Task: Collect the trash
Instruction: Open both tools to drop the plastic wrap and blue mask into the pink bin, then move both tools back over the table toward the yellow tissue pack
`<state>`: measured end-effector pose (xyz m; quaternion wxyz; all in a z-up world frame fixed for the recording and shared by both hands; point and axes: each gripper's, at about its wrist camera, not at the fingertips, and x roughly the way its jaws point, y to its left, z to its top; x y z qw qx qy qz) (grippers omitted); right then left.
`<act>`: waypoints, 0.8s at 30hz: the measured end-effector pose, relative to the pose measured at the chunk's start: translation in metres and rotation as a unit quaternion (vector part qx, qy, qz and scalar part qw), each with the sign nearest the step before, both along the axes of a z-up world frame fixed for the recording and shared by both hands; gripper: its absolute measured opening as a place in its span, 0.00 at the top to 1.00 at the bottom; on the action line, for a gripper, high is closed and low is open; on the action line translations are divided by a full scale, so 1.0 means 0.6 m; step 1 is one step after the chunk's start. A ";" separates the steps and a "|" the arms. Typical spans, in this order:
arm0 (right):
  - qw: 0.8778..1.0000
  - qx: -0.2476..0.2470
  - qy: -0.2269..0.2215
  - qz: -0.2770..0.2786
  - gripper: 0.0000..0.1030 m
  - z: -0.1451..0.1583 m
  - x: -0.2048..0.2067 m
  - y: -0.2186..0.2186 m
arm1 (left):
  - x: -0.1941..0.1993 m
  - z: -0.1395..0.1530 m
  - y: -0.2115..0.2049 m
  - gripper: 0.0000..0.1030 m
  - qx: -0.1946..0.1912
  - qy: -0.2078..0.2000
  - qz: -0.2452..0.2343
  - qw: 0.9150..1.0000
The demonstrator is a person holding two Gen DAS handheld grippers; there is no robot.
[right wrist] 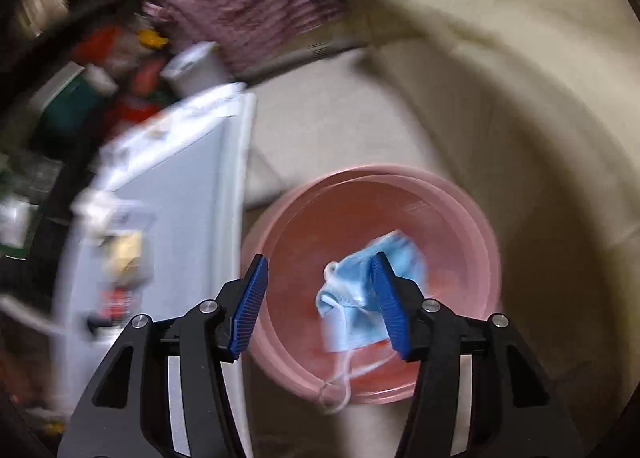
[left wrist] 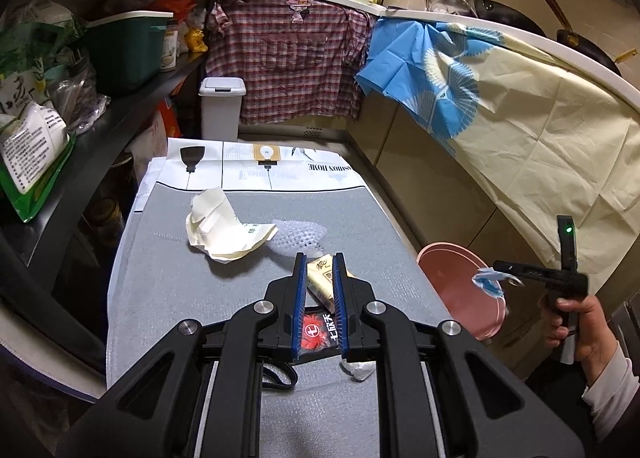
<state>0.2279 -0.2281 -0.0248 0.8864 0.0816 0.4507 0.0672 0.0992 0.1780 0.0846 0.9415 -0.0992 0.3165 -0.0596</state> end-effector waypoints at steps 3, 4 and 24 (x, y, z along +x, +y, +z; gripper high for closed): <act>0.999 0.034 0.005 0.002 0.45 0.000 0.005 -0.003 | 0.001 -0.002 -0.002 0.87 0.002 0.000 -0.004 1.000; 1.000 0.004 -0.001 0.000 0.45 0.000 0.004 0.001 | 0.001 -0.003 -0.003 0.87 0.004 0.000 -0.005 1.000; 0.996 -0.058 -0.036 0.065 0.47 0.016 -0.001 0.027 | 0.003 -0.001 -0.010 0.87 0.005 -0.003 -0.012 1.000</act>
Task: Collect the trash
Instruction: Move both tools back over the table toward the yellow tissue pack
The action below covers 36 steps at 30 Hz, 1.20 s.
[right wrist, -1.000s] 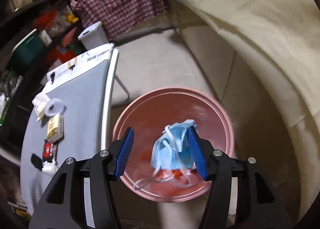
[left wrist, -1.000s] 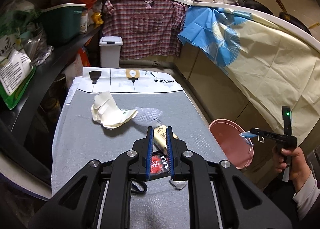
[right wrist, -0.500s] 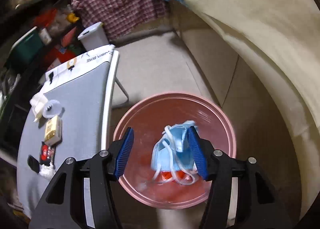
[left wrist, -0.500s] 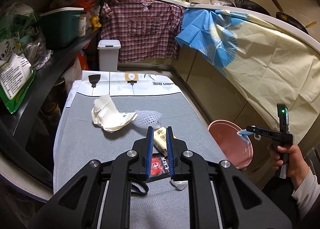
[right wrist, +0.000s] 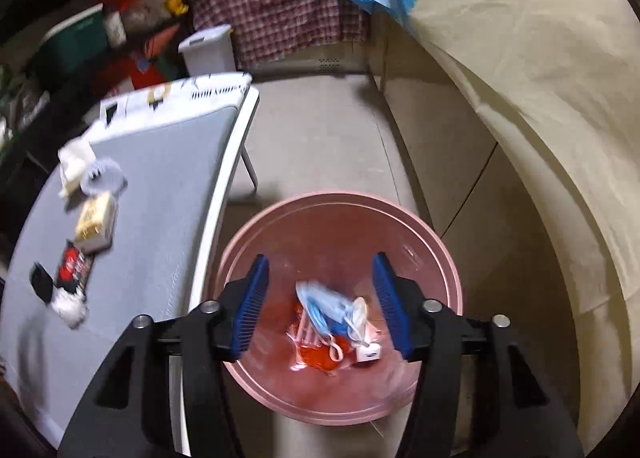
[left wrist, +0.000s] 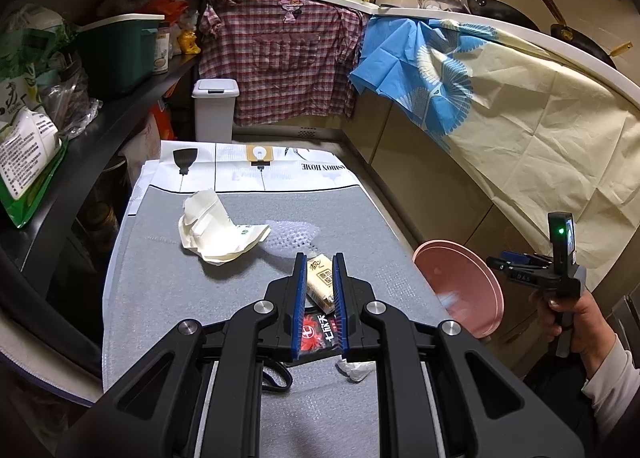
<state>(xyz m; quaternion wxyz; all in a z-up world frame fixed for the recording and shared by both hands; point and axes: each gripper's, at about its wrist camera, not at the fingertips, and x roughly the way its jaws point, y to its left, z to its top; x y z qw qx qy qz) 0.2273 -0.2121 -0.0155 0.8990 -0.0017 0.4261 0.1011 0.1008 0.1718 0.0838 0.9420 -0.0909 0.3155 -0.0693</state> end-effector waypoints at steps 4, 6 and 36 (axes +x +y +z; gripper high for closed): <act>1.000 0.008 -0.011 -0.002 0.47 0.009 -0.004 -0.003 | -0.001 0.000 0.000 0.87 0.001 -0.001 -0.002 1.000; 0.999 0.025 -0.025 0.004 0.47 0.019 -0.012 0.000 | -0.001 0.000 0.003 0.87 -0.003 -0.001 0.001 1.000; 0.981 0.069 -0.112 0.144 0.64 0.032 -0.070 0.291 | -0.013 -0.146 0.072 0.87 0.019 0.085 0.041 0.995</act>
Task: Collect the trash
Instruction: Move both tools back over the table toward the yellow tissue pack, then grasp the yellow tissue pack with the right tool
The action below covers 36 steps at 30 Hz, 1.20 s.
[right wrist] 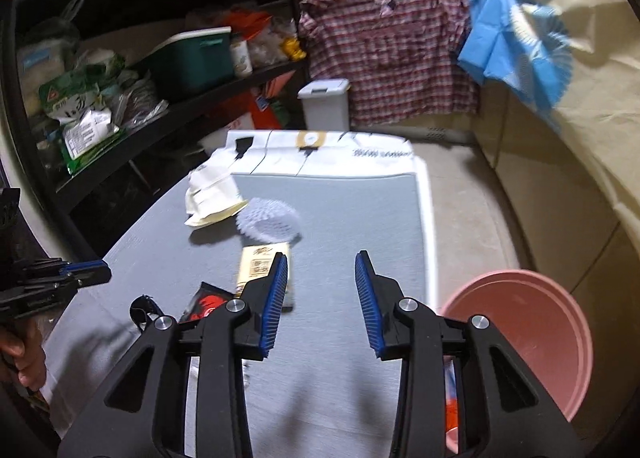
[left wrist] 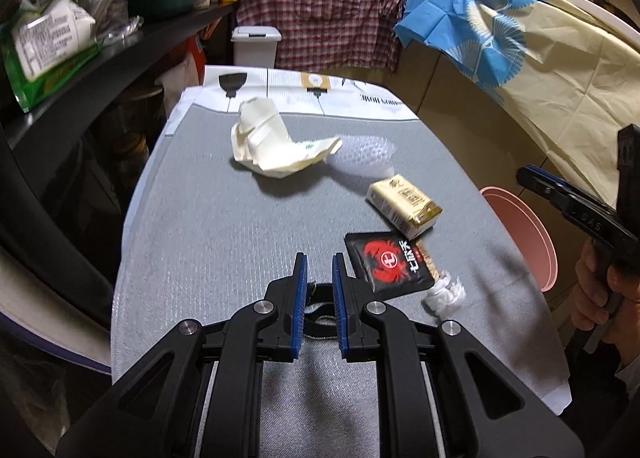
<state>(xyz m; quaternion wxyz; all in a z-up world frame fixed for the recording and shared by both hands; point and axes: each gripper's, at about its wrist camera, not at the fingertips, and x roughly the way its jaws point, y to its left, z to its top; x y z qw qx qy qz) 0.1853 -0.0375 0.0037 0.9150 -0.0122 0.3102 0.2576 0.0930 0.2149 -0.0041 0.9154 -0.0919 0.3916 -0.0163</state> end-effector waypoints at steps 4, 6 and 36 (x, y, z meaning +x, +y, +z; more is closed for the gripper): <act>0.999 -0.003 0.023 0.024 0.58 -0.027 0.012 0.044 | 0.003 -0.014 0.002 0.87 -0.001 0.009 0.000 1.000; 0.999 -0.008 0.029 0.034 0.52 -0.040 0.016 0.066 | 0.005 -0.021 0.004 0.87 -0.003 0.014 0.000 1.000; 0.992 -0.073 0.096 0.041 0.42 -0.133 0.070 0.148 | 0.037 -0.082 0.012 0.87 0.009 0.081 -0.010 0.997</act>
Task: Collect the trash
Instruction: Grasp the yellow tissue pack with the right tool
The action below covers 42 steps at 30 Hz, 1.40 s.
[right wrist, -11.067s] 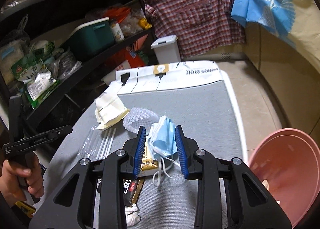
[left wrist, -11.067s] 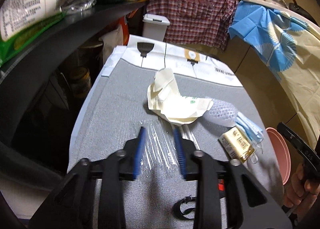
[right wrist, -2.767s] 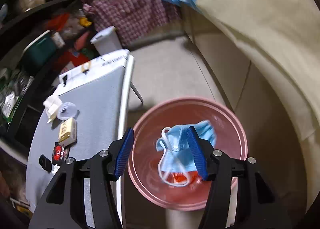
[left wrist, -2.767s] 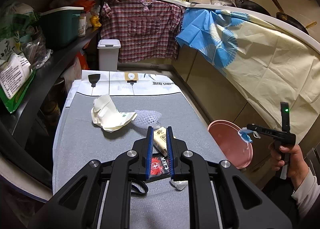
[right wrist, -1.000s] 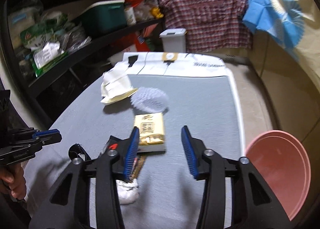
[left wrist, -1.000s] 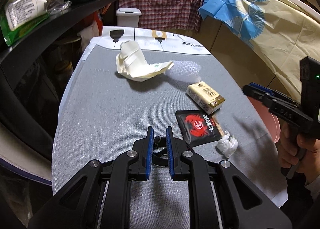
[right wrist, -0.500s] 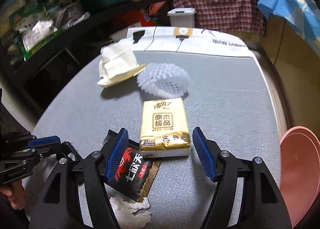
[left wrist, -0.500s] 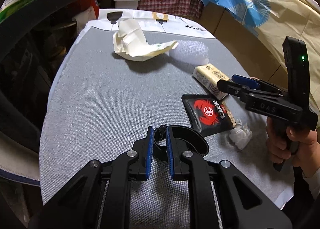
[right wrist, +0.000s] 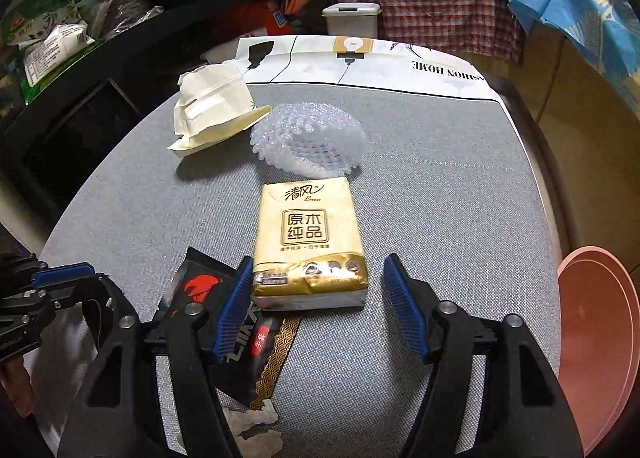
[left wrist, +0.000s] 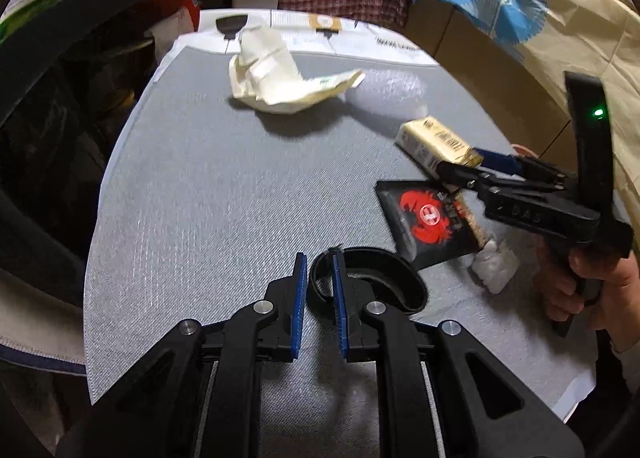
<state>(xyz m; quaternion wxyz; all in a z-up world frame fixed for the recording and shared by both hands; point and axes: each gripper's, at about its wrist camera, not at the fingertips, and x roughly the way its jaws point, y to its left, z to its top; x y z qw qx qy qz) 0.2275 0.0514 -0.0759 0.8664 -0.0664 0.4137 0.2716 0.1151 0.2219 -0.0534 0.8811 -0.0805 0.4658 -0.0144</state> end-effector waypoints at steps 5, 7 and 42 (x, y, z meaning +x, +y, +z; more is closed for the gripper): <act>1.000 0.001 -0.002 0.002 0.47 0.001 -0.002 -0.003 | -0.001 -0.002 -0.001 0.88 0.003 0.002 -0.005 1.000; 1.000 0.001 -0.007 0.002 0.48 0.004 -0.005 -0.005 | 0.001 0.000 -0.004 0.95 0.007 0.001 -0.007 1.000; 0.992 0.070 -0.094 -0.035 0.48 0.199 -0.120 -0.167 | -0.034 0.139 -0.051 0.96 0.009 -0.114 0.024 0.993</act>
